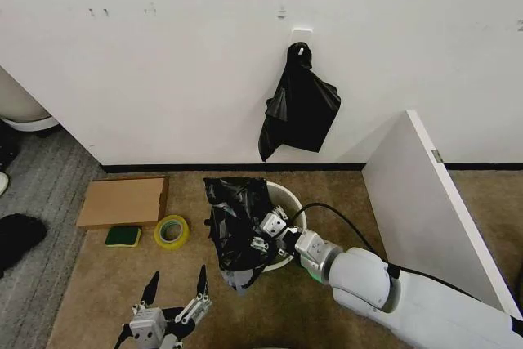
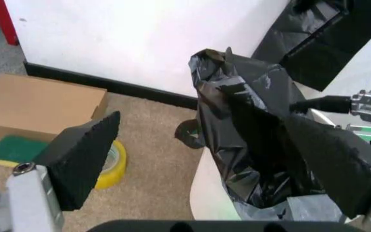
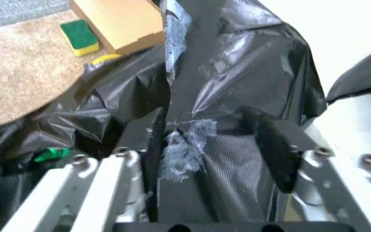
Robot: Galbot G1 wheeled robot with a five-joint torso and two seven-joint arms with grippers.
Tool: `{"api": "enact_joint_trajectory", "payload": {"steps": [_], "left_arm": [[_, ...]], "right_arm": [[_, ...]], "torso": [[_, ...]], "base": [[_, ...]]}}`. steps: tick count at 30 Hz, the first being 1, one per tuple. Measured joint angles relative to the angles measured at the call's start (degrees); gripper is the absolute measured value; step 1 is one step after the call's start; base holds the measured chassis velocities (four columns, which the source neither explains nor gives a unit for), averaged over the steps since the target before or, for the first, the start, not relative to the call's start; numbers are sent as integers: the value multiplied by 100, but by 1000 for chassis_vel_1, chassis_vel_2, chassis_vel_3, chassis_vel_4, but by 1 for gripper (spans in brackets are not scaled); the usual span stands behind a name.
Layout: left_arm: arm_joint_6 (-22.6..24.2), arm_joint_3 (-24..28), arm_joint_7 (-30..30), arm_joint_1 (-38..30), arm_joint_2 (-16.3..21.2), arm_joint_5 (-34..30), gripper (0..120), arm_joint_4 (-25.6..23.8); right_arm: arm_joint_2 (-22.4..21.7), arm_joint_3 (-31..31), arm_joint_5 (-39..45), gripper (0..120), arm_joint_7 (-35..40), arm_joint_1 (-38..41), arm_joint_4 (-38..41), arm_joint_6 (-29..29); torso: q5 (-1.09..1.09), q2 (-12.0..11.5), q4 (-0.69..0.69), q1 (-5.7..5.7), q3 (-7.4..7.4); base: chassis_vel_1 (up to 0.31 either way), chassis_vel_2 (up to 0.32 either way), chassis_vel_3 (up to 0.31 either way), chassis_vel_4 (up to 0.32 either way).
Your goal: Place the garbage bag over the trash bin.
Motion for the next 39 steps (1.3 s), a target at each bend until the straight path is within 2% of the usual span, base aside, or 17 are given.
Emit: {"api": "enact_joint_trajectory", "payload": {"steps": [5,6,8,10,13,19,24,27,30,32,34,39], "left_arm": [[74,58,-13,-83,15,0,100,9],[94,67,-30,-126,21,0,100,13],[97,69,-32,-134,21,-1,100,13],[116,80,-45,-169,26,0,100,14],[129,91,-49,-172,40,0,100,13],[301,143,-61,-213,146,-40,100,-70],[552,217,-67,-362,240,-183,100,-178],[968,280,-105,-638,400,-665,100,-358],[1450,269,-196,-976,590,-1232,100,-538],[1494,259,-209,-1012,610,-1271,100,-549],[1657,183,-291,-1163,699,-1341,100,-560],[1815,157,-416,-1182,716,-1329,100,-558]], "right_arm": [[-62,20,-42,28,21,-13,17,-12],[-64,25,-42,21,36,-7,12,-23],[-64,26,-42,21,42,-6,10,-24],[-54,34,-43,10,88,3,3,-36],[-37,56,-35,1,106,4,10,-42],[-7,148,38,0,169,-46,27,-56],[30,304,492,0,376,-141,139,-116],[50,433,979,0,559,-193,266,-146],[156,518,2004,0,1019,-229,475,-210],[177,521,2135,0,1078,-231,495,-219],[354,561,3006,0,1477,-233,563,-322],[450,586,3289,0,1598,-207,489,-327]], "torso": [[0,0,0,0,0],[0,0,0,0,0],[0,0,0,0,0],[0,0,0,0,0],[0,0,0,0,0],[0,2,0,0,0],[0,2,1,0,0],[-1,2,0,0,0],[-1,2,-2,0,0],[-1,2,-2,0,0],[-1,2,0,0,0],[0,2,0,0,0]], "base": [[0,0,0,0],[0,0,0,0],[0,0,0,0],[0,0,0,0],[0,0,0,0],[0,0,0,0],[0,0,0,0],[0,0,0,0],[0,0,0,0],[0,0,0,0],[0,0,0,0],[0,0,0,0]]}}
